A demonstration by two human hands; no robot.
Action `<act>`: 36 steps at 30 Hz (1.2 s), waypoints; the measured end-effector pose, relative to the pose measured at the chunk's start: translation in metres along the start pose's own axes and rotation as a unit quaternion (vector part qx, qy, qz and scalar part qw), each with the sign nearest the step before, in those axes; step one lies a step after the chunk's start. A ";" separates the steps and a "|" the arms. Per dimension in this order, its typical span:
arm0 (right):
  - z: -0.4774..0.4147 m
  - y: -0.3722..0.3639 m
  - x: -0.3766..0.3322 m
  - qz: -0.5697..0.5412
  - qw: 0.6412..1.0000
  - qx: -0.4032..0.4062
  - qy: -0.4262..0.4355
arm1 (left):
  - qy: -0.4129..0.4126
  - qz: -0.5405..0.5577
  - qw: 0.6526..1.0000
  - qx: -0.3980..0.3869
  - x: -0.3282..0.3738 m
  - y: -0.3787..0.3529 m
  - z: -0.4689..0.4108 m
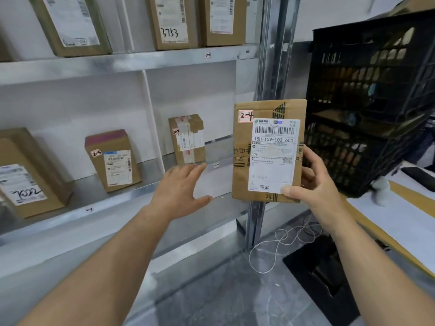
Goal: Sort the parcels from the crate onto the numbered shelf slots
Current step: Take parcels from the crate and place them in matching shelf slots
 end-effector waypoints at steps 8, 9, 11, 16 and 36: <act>-0.080 0.004 0.033 0.028 0.999 -0.032 -0.016 | 0.046 0.024 0.998 -0.024 -0.018 -0.033 -0.073; -0.092 0.005 0.037 0.033 0.999 -0.034 -0.019 | 0.049 0.035 0.998 -0.026 -0.021 -0.038 -0.082; -0.114 0.006 0.046 0.043 0.998 -0.037 -0.023 | 0.048 0.055 0.997 -0.020 -0.028 -0.045 -0.099; -0.156 -0.001 0.076 0.048 0.997 -0.059 -0.025 | 0.079 0.151 0.985 -0.015 -0.036 -0.066 -0.134; -0.334 -0.065 0.216 0.178 0.961 -0.201 -0.063 | 0.303 0.417 0.855 0.063 -0.029 -0.138 -0.253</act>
Point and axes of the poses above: each hand's wrist, its own z-axis away from the middle knuckle, its own y-axis out of the back of the hand, x = y × z, the point moved 10 cm from there along -z, towards the middle knuckle, and after that the axes turned 3 degrees about y, right-handed, at the moved point
